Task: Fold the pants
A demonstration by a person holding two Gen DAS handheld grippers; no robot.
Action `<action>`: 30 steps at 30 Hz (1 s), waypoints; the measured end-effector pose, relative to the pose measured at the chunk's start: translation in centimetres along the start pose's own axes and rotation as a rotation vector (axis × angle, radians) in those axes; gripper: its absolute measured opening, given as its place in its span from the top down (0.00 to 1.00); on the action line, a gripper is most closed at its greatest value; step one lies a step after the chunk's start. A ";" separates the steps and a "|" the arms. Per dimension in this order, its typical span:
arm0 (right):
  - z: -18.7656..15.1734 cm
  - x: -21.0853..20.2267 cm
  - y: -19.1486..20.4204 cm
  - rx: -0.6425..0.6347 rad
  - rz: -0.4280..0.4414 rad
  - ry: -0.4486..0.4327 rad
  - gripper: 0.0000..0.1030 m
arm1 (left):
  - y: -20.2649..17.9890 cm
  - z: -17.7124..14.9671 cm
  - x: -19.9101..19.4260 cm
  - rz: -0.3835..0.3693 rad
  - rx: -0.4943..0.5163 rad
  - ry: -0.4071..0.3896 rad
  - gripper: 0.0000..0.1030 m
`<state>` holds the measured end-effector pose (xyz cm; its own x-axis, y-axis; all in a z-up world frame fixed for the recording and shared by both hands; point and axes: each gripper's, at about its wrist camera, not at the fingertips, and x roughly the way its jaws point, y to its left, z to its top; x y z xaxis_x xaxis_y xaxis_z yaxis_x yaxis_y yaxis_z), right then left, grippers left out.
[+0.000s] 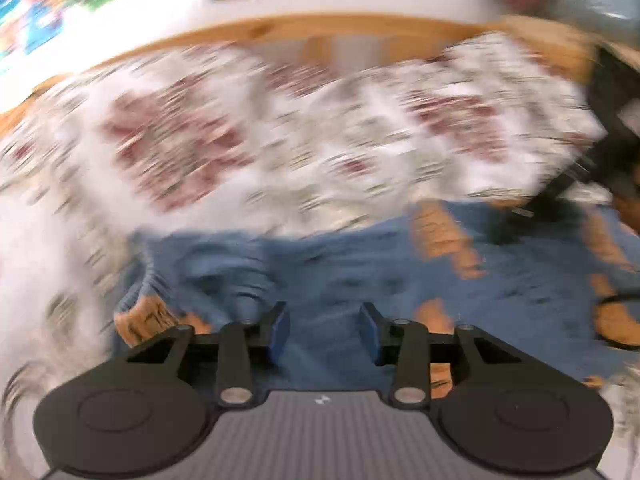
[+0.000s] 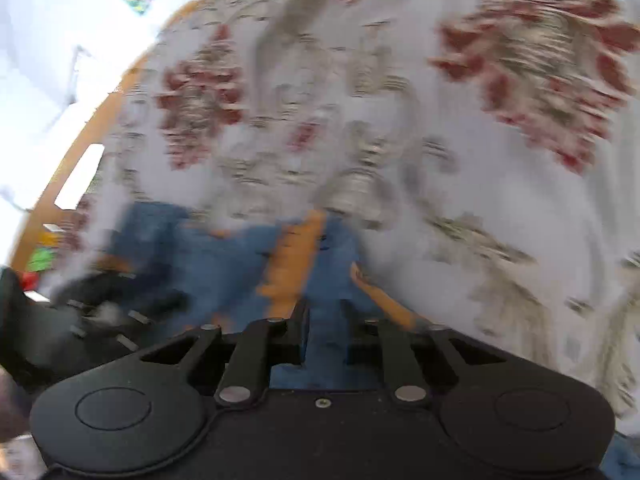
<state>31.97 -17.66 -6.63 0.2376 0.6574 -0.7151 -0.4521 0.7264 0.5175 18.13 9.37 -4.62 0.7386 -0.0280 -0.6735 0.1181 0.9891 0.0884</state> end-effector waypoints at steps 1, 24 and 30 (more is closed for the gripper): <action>-0.1 -0.3 -0.4 0.014 -0.002 -0.020 1.00 | 0.7 -0.2 -0.2 0.022 -0.024 0.007 0.71; -18.1 -12.6 2.7 0.045 -0.585 -0.400 0.36 | -9.1 0.0 0.3 -0.118 0.211 -0.069 0.40; -20.4 -16.6 0.2 0.059 -0.648 -0.435 0.30 | -8.8 -1.5 0.5 -0.061 0.183 -0.011 0.32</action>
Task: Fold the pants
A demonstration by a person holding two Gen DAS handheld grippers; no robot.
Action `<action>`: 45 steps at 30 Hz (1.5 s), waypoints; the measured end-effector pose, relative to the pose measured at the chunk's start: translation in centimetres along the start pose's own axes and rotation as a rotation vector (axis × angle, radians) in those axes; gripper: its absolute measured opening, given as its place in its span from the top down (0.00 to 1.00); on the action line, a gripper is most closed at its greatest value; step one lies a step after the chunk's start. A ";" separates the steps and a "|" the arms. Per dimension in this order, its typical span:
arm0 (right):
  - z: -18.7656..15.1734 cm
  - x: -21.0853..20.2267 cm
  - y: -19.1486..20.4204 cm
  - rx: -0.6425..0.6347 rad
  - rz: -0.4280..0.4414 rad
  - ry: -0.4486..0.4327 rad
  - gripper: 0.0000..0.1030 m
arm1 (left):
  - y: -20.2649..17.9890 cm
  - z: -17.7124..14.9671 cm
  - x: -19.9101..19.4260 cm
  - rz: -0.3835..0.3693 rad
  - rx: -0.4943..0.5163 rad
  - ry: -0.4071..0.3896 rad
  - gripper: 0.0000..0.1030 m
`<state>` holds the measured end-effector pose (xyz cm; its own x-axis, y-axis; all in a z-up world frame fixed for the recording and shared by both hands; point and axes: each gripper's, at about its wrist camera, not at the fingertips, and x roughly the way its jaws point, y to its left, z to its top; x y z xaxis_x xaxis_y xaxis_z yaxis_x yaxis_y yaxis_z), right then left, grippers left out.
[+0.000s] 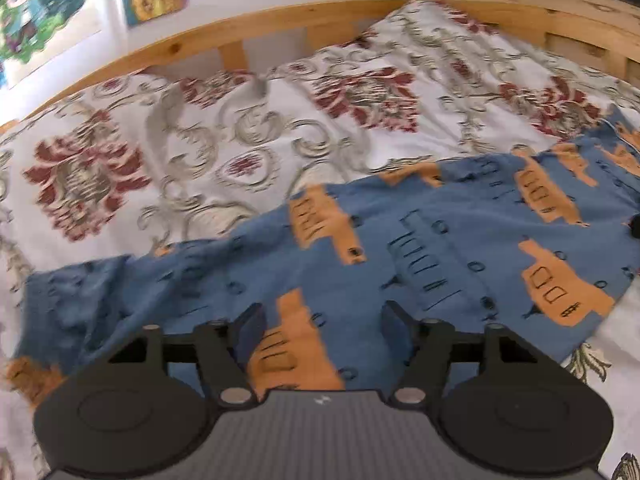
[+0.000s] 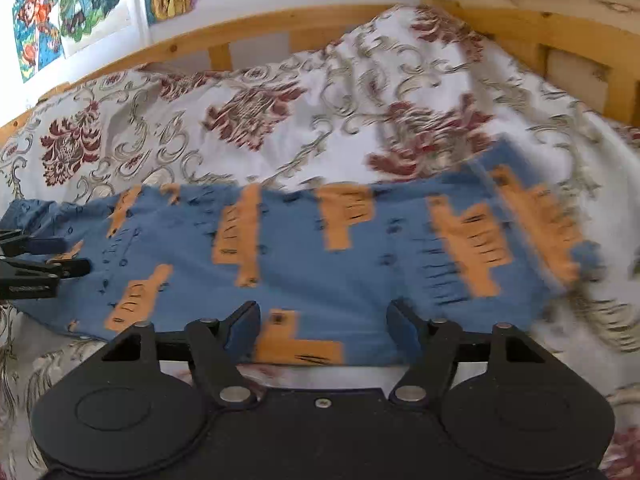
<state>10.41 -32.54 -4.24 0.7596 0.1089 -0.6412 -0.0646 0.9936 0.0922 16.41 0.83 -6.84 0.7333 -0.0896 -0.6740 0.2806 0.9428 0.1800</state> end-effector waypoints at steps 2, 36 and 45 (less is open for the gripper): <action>0.1 -1.6 -1.5 0.037 -0.045 -0.051 0.25 | 0.1 0.4 -0.7 0.016 0.000 0.017 0.32; -3.2 -0.3 -11.9 0.851 -0.148 -0.215 0.78 | -26.6 24.1 14.0 -0.978 0.525 0.342 0.47; -3.3 -0.6 -11.3 0.778 -0.143 -0.240 0.89 | -26.8 23.3 13.8 -0.994 0.567 0.308 0.86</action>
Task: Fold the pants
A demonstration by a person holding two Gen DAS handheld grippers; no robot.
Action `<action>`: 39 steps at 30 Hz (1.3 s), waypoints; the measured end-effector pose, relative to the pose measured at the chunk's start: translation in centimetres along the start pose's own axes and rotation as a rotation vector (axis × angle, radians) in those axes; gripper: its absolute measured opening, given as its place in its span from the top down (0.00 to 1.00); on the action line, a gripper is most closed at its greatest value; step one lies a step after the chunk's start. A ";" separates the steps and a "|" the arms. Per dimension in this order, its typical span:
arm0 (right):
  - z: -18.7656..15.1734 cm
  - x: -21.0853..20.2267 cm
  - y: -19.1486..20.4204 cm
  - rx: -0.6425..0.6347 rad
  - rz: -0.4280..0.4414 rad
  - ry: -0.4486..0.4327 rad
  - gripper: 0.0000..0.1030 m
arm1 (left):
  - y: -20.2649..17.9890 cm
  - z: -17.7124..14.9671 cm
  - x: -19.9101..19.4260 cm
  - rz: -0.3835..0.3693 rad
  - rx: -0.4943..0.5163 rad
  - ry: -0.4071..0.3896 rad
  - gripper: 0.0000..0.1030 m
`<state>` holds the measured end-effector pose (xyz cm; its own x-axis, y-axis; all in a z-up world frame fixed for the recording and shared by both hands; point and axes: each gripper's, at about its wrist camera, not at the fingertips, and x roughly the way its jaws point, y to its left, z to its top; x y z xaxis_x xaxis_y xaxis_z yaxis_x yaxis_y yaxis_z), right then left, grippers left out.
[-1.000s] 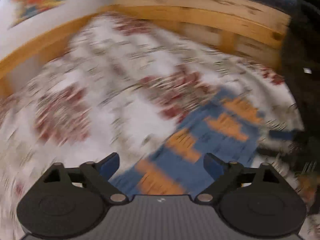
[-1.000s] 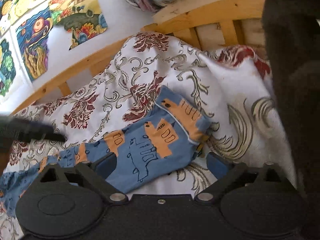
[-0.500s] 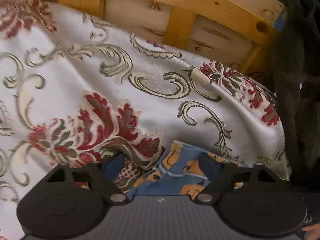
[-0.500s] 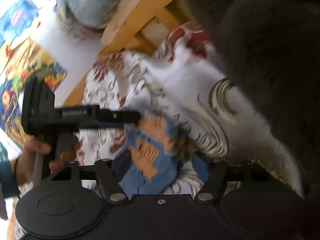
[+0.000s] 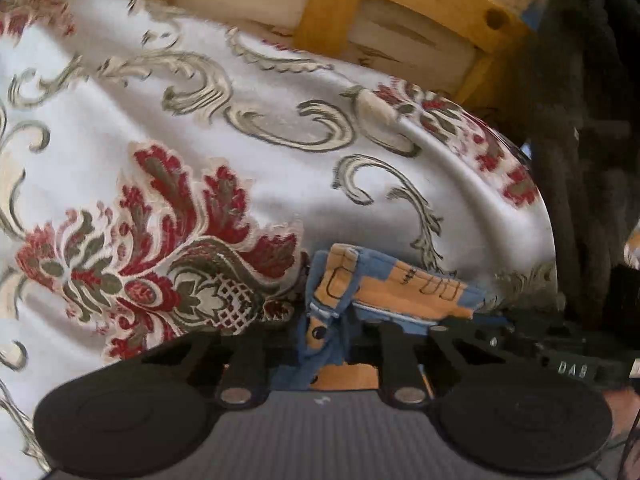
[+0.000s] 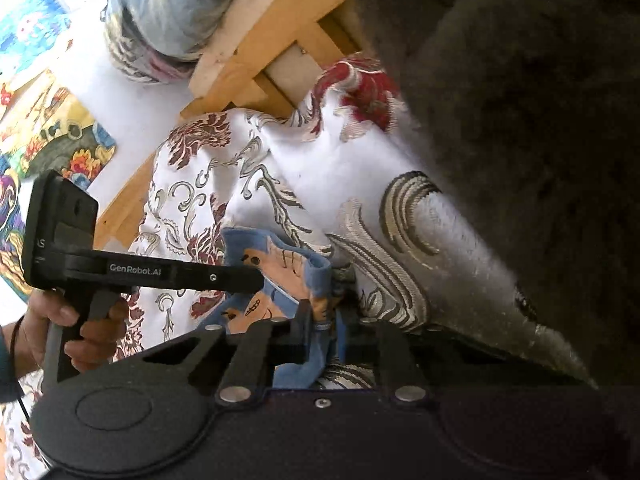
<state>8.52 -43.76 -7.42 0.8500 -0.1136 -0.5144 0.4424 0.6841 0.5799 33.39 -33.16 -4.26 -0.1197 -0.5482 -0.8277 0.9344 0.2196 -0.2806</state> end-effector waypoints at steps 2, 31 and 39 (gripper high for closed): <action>-0.3 -0.5 0.7 -0.063 -0.011 -0.024 0.90 | -0.4 -0.2 -0.6 0.013 0.015 -0.022 0.87; -3.9 -6.4 10.9 -0.582 0.162 -0.179 0.91 | -2.2 -5.7 -10.7 0.036 -0.009 -0.271 0.88; -7.2 -7.7 17.7 -0.710 0.317 -0.084 0.91 | -0.7 -11.9 -17.6 0.032 -0.060 -0.329 0.88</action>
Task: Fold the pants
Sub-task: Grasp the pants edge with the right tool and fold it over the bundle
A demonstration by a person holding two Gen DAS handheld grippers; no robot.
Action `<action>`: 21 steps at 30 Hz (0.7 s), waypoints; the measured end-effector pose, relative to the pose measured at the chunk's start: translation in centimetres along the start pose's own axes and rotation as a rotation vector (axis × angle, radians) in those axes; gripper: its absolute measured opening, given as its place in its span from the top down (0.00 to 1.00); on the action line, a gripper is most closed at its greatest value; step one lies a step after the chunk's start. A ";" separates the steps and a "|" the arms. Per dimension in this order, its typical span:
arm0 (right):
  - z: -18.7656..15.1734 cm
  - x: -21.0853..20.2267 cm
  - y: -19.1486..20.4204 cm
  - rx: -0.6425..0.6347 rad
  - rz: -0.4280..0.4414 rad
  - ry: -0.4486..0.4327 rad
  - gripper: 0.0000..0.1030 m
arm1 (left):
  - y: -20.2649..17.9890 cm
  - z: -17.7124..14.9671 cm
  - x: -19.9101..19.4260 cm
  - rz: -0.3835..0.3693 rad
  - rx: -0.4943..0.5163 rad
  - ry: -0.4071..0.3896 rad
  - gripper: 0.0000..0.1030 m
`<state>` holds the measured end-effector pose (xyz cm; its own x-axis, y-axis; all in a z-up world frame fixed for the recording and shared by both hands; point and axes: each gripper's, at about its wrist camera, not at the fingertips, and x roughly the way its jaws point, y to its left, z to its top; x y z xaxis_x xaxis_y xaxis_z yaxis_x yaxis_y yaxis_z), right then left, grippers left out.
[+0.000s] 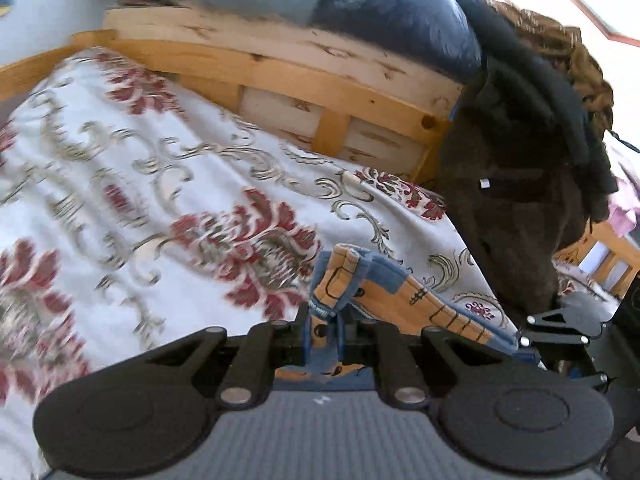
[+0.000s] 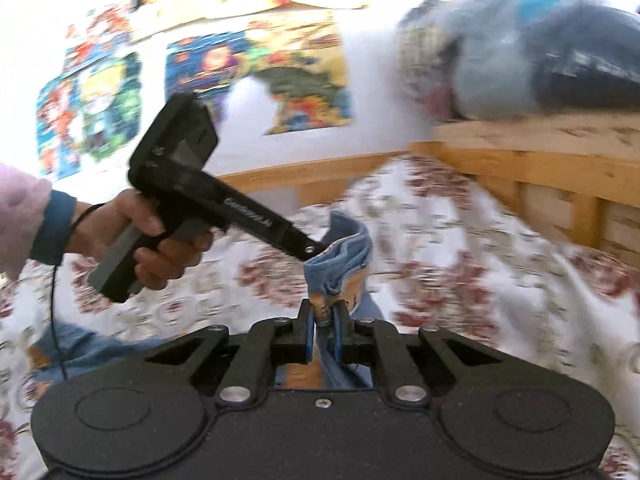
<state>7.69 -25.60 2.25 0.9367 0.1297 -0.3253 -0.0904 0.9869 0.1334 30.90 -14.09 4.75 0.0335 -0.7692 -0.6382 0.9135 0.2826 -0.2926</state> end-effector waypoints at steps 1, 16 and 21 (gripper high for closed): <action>-0.1 0.1 1.0 -0.011 0.025 0.010 0.91 | 0.3 -0.7 -1.1 0.002 -0.009 -0.009 0.88; -4.2 4.6 12.4 -0.149 0.262 0.205 0.91 | 7.9 -13.8 -10.0 0.075 -0.199 -0.027 0.88; -4.6 5.3 14.0 -0.186 0.286 0.237 0.91 | 8.6 -15.7 -10.9 0.080 -0.225 -0.038 0.88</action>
<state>9.78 -10.61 -1.89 0.7633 0.3984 -0.5086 -0.4156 0.9055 0.0856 32.03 5.74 -1.99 0.1214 -0.7591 -0.6396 0.7943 0.4607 -0.3960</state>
